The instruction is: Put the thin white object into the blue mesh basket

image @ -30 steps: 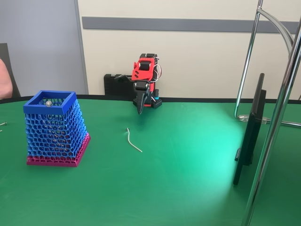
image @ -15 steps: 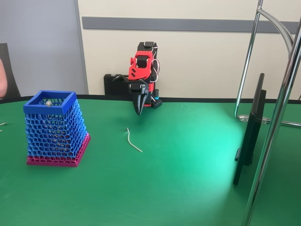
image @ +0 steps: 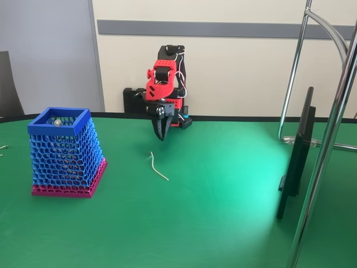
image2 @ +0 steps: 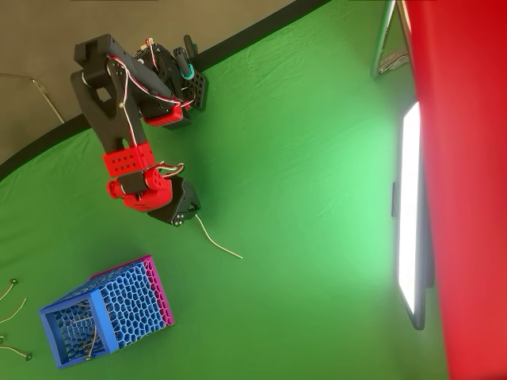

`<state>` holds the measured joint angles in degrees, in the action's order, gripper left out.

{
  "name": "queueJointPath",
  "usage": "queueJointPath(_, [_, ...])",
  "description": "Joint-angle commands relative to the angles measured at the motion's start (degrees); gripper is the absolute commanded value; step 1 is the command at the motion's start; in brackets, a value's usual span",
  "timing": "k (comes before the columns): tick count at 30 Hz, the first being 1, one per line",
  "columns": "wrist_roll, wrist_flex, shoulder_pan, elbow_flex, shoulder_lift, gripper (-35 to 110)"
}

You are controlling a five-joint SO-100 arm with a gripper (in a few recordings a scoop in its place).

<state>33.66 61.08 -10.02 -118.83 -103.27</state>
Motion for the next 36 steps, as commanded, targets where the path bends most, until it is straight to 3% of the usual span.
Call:
queueJointPath(1, [2.29, 2.02, -0.62, 5.27, 3.60, 0])
queueJointPath(8, [8.09, 4.66, -5.54, 9.76, 11.34, 1])
queueJointPath(19, [13.89, 4.66, -7.73, 13.10, 16.96, 13])
queueJointPath(36, [16.35, 4.66, -7.03, 19.42, 26.81, 12])
